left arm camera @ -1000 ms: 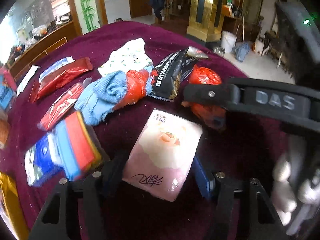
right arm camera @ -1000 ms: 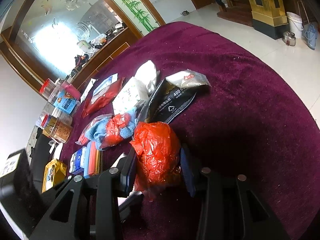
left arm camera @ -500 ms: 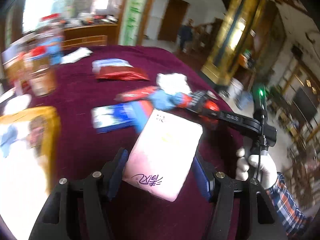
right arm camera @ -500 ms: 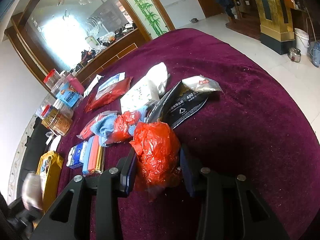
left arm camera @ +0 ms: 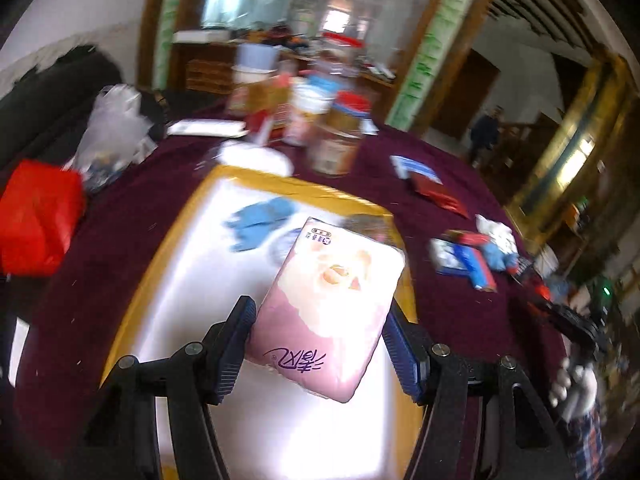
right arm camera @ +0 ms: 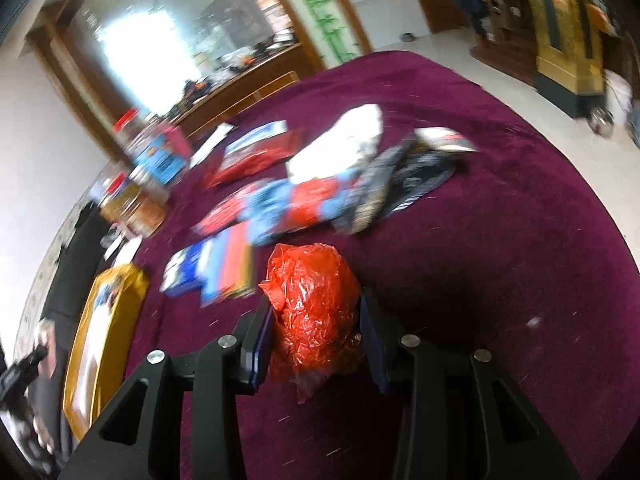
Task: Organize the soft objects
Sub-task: 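Release the pink pack in the tray with the left tool while the right tool carries the red bag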
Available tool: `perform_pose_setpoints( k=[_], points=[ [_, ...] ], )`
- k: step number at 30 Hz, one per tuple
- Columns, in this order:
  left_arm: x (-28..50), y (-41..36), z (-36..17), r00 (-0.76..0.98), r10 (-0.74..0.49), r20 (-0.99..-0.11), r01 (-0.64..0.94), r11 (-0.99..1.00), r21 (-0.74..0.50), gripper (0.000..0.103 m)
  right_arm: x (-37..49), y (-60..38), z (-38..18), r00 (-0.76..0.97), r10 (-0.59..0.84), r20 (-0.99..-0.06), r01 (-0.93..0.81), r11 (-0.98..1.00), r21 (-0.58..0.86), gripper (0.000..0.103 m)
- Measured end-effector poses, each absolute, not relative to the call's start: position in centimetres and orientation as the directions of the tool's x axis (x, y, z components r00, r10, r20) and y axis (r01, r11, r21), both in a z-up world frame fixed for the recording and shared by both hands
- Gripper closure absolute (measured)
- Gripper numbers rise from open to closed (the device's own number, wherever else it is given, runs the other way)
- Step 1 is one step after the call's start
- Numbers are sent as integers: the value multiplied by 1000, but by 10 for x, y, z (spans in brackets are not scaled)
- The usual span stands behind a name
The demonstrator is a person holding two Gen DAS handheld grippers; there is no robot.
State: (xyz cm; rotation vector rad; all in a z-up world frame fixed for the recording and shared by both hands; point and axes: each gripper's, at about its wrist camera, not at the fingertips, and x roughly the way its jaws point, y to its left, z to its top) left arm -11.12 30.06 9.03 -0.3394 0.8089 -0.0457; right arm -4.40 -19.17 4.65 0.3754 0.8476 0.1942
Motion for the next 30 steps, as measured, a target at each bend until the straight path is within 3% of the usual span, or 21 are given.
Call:
perform_pose_setpoints(
  k=[7, 14, 30],
  points=[
    [-97, 339, 65, 663, -209, -719, -184, 885, -427, 36, -54, -87, 87, 587, 444, -678, -246, 895, 373, 64],
    [-63, 345, 49, 599, -203, -774, -244, 875, -418, 36, -49, 35, 92, 402, 586, -704, -437, 798, 415, 64],
    [-28, 360, 29, 588, -235, -774, -281, 838, -468, 35, -43, 187, 61, 259, 499, -827, -618, 744, 255, 64]
  ],
)
